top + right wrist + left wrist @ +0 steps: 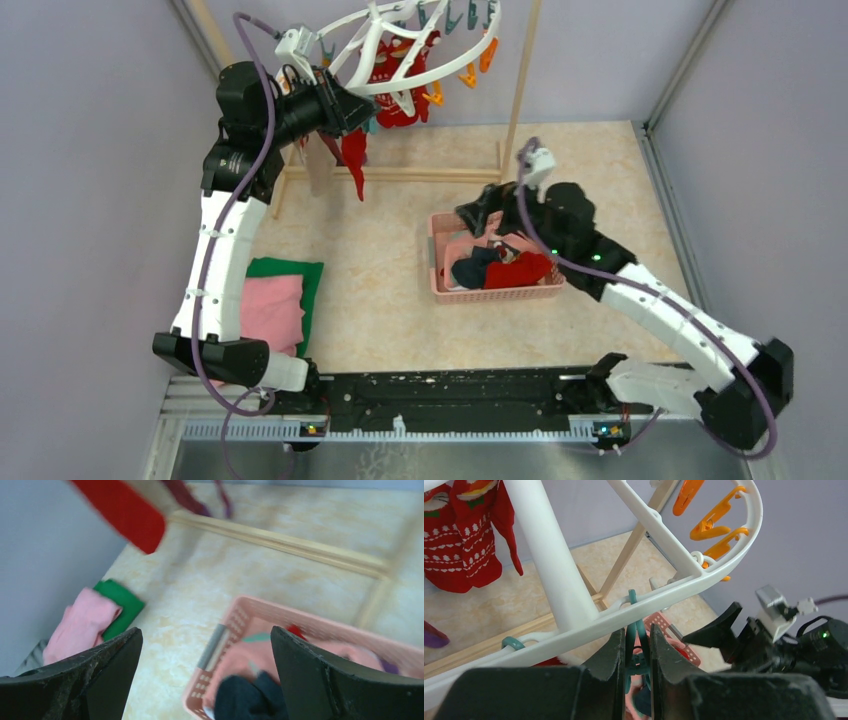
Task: Remove the socks clipped to the hanger
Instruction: Remove the sock from the hanger.
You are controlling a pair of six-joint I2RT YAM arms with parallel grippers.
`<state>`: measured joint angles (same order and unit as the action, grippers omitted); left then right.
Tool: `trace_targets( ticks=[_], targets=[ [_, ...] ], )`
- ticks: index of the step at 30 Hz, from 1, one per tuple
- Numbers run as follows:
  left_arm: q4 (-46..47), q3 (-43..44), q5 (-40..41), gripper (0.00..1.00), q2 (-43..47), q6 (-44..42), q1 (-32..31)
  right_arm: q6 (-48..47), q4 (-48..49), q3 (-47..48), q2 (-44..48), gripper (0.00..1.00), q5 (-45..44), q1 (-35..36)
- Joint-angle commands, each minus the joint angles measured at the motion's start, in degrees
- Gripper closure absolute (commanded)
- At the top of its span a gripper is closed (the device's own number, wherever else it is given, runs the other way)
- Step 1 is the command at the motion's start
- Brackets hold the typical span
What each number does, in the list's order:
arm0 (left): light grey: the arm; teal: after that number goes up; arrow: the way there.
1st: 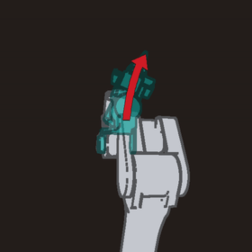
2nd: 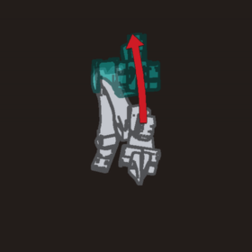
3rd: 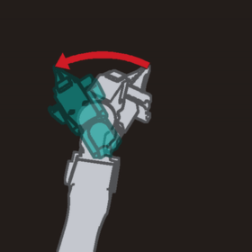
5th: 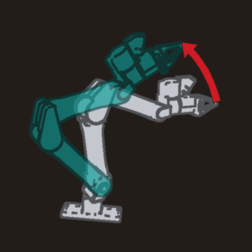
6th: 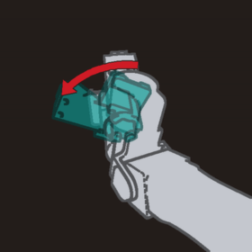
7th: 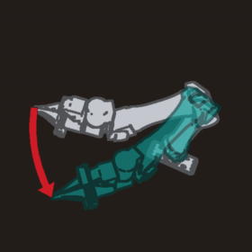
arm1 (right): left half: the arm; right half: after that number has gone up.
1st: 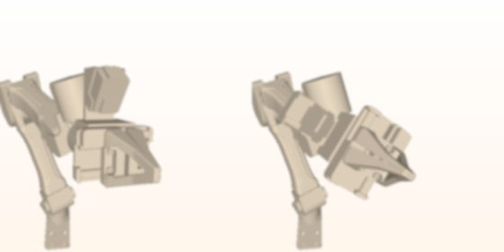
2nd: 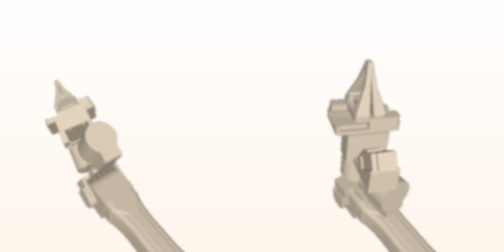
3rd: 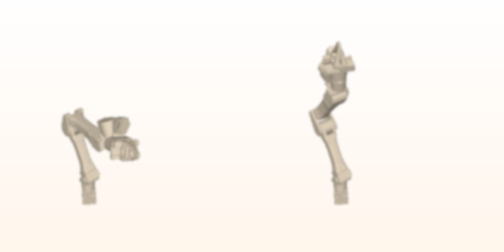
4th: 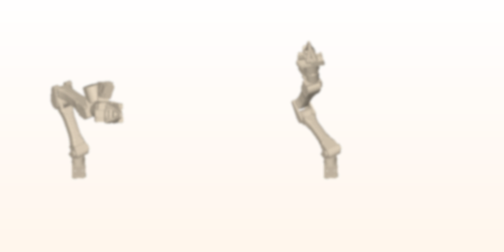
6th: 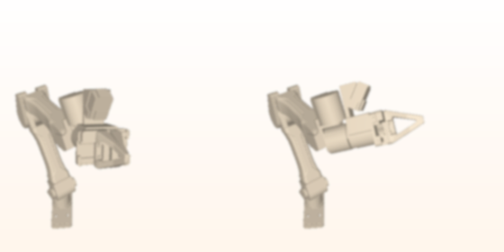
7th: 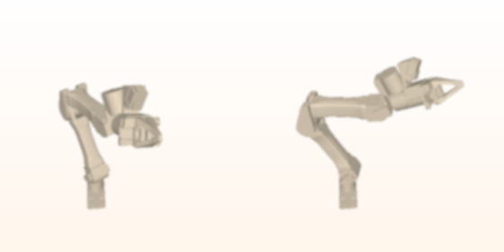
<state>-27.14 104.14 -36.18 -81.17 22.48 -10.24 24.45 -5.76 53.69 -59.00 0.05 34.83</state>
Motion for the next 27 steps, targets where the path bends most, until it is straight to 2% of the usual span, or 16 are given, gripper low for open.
trace_targets(
  ticks=[1,4,8,12,21,23,24,25,26,27],
  targets=[
    [0.04,0.62,-2.99,1.00,0.32,1.02,-0.48,-16.33,18.47,2.60,-10.26,0.01,4.04,11.07],
    [0.11,0.63,-3.18,1.00,0.40,1.16,-0.48,-21.85,28.88,5.67,-19.20,0.01,4.60,14.80],
    [-0.01,0.78,-3.80,1.00,0.23,1.15,-0.48,-24.11,41.02,11.68,-30.50,0.01,3.45,16.60],
    [-0.43,0.97,-4.06,1.00,0.10,0.85,-0.47,-22.99,44.89,20.23,-39.68,0.04,4.02,17.45],
    [-1.12,0.86,-4.75,0.99,0.24,0.82,-0.48,-21.33,51.89,35.73,-53.97,0.19,2.79,18.34],
    [-1.83,1.12,-5.13,0.91,0.29,0.45,-0.48,-20.06,51.47,38.66,-55.95,0.31,4.42,18.30],
    [-2.34,1.34,-5.34,0.82,0.26,0.12,-0.48,-19.76,50.66,39.80,-56.50,0.43,4.93,18.30],
    [-3.18,1.72,-5.73,0.71,0.28,-0.42,-0.41,-19.52,49.88,40.39,-56.67,0.60,5.11,18.29],
    [-4.35,2.26,-6.11,0.55,0.19,-1.10,-0.35,-19.37,49.31,40.29,-56.39,0.86,4.96,18.26],
    [-5.73,2.78,-6.40,0.42,0.20,-1.83,-0.31,-19.35,49.28,39.39,-55.55,0.99,4.75,18.26]
  ],
)
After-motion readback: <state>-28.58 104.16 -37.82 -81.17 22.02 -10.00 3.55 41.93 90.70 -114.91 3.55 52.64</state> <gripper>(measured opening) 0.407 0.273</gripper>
